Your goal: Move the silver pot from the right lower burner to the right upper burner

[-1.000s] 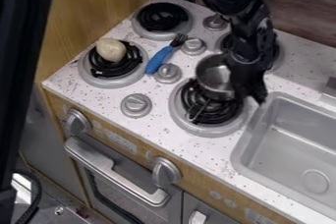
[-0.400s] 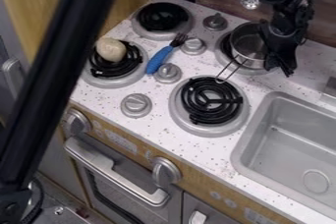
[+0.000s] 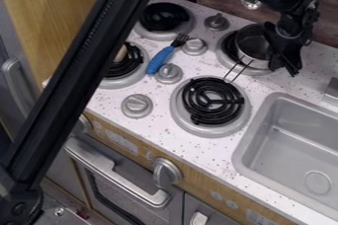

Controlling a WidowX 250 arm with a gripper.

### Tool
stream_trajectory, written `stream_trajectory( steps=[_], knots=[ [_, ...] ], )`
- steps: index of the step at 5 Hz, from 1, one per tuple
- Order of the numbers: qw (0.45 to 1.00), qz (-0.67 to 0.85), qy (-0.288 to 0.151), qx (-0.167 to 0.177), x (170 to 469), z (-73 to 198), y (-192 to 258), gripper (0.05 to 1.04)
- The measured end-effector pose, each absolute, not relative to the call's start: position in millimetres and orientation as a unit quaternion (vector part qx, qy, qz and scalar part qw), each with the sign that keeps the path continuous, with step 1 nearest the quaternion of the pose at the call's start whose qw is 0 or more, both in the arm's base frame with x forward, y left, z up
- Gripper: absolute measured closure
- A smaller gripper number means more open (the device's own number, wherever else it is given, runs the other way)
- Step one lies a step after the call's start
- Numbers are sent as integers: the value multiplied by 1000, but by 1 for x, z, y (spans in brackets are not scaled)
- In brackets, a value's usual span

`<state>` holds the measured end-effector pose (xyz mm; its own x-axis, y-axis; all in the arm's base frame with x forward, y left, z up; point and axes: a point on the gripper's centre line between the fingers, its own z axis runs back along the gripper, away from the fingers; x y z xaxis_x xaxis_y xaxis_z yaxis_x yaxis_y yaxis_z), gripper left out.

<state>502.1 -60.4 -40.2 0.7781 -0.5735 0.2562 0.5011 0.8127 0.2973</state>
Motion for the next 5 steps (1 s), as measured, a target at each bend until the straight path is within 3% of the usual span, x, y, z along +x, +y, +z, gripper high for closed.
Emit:
stream_trajectory(
  steps=[2,3,5],
  knots=[
    [939,-262,-193,109,509,-38,-58,986],
    [950,-228,-185,109,507,-38,-50,824],
    [948,-225,-190,120,499,-46,-36,235]
  ],
)
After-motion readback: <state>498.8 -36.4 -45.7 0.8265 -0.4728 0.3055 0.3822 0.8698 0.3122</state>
